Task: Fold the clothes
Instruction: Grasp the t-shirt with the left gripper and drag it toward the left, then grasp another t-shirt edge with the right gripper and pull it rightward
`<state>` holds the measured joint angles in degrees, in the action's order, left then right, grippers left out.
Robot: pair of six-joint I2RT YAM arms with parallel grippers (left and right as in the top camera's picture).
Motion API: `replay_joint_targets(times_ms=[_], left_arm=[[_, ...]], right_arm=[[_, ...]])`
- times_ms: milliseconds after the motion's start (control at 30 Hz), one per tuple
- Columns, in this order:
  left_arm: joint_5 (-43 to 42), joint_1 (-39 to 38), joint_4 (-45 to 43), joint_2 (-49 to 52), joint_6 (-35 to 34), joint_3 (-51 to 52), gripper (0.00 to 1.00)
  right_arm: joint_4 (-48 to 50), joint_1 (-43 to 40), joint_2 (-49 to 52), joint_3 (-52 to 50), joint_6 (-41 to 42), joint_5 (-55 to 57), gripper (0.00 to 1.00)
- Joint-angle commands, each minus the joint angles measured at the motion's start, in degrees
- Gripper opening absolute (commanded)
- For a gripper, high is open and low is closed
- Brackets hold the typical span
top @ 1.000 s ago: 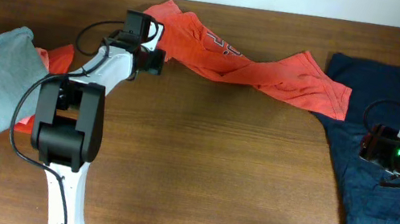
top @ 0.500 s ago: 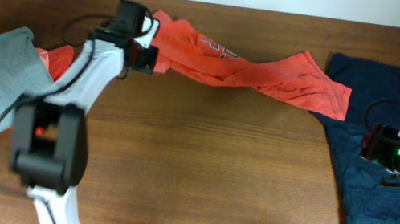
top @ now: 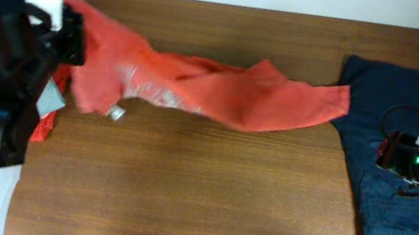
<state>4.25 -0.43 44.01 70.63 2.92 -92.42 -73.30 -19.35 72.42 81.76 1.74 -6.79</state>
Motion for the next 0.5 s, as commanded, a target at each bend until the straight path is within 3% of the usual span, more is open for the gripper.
replay_joint_targets(times_ms=[0, 133, 267, 467], left_arm=[[1.6, 1.4, 3.1, 0.6, -0.8, -0.1, 0.0], [-0.4, 1.3, 8.8, 1.1, -0.8, -0.1, 0.0], [-9.2, 1.3, 18.0, 1.2, -0.8, -0.1, 0.0], [-11.8, 1.3, 29.1, 3.0, -1.2, -0.1, 0.0]], right_arm=[[-0.3, 0.0, 1.7, 0.2, -0.5, -3.1, 0.63], [-1.2, 2.8, 4.4, 0.2, -4.8, -7.9, 0.63], [-1.2, 8.8, 9.1, 0.2, -6.1, -8.2, 0.67], [12.0, 21.9, 18.9, 0.2, -7.1, -8.2, 0.72]])
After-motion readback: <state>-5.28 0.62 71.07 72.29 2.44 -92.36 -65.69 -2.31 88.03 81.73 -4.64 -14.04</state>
